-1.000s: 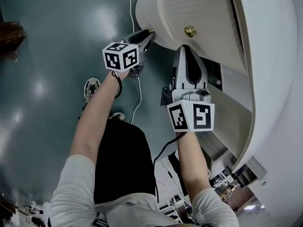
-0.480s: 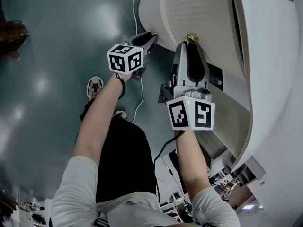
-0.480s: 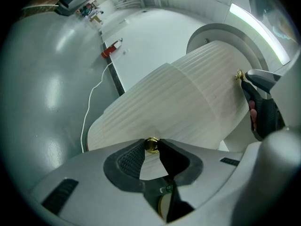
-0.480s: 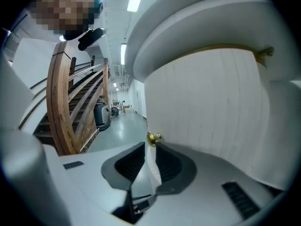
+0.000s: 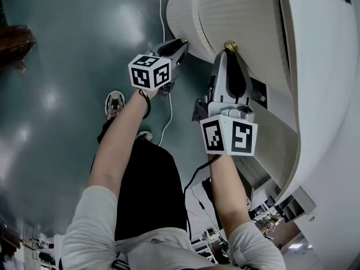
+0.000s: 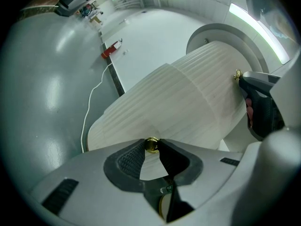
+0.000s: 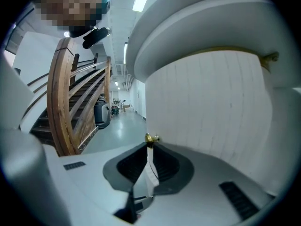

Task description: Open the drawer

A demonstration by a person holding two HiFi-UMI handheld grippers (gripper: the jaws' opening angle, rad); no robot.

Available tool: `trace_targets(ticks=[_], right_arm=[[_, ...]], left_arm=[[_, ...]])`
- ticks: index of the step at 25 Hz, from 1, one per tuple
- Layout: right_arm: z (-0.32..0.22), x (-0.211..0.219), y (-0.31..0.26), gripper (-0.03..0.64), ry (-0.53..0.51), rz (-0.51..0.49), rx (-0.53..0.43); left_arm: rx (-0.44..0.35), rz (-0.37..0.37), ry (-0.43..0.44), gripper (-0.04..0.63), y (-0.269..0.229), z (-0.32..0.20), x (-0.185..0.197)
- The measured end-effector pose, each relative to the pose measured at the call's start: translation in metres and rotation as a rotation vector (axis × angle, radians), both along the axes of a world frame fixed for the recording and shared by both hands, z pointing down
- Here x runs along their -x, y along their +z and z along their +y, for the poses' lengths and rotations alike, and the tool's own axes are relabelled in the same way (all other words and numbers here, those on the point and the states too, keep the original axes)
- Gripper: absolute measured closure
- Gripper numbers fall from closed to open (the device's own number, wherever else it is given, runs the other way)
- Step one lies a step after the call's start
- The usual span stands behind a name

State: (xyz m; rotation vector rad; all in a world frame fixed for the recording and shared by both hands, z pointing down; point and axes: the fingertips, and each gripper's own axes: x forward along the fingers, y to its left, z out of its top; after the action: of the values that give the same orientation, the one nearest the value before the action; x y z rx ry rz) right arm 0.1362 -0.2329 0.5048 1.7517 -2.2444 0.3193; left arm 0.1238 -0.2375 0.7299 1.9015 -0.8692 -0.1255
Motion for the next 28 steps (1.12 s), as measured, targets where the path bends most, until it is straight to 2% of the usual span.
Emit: trace_targets(ticks=[10, 11, 13, 17, 19, 24, 28], right_arm=[[-0.009, -0.009, 0.001, 0.571, 0.049, -0.012, 0.003], [-0.007, -0.007, 0.003, 0.566, 0.048, -0.018, 0.012], [0.001, 0.001, 0.009, 0.509, 0.04, -0.029, 0.035], [0.017, 0.017, 0.014, 0.502, -0.001, -0.022, 0.064], [0.022, 0.021, 0.013, 0.509, -0.007, -0.028, 0.073], [0.034, 0.025, 0.008, 0.596, -0.003, -0.042, 0.089], [0.049, 0.032, 0.003, 0.603, -0.021, -0.042, 0.104]], left_arm=[[0.005, -0.007, 0.008, 0.495, 0.0, 0.011, 0.011], [0.007, -0.012, 0.01, 0.495, 0.001, 0.014, 0.014], [0.016, -0.021, 0.011, 0.495, 0.004, 0.02, 0.02], [0.035, -0.034, 0.002, 0.495, 0.006, 0.033, 0.033], [0.041, -0.04, -0.002, 0.495, 0.005, 0.038, 0.04], [0.06, -0.068, -0.002, 0.495, 0.004, 0.055, 0.057], [0.078, -0.089, -0.012, 0.495, 0.004, 0.068, 0.07]])
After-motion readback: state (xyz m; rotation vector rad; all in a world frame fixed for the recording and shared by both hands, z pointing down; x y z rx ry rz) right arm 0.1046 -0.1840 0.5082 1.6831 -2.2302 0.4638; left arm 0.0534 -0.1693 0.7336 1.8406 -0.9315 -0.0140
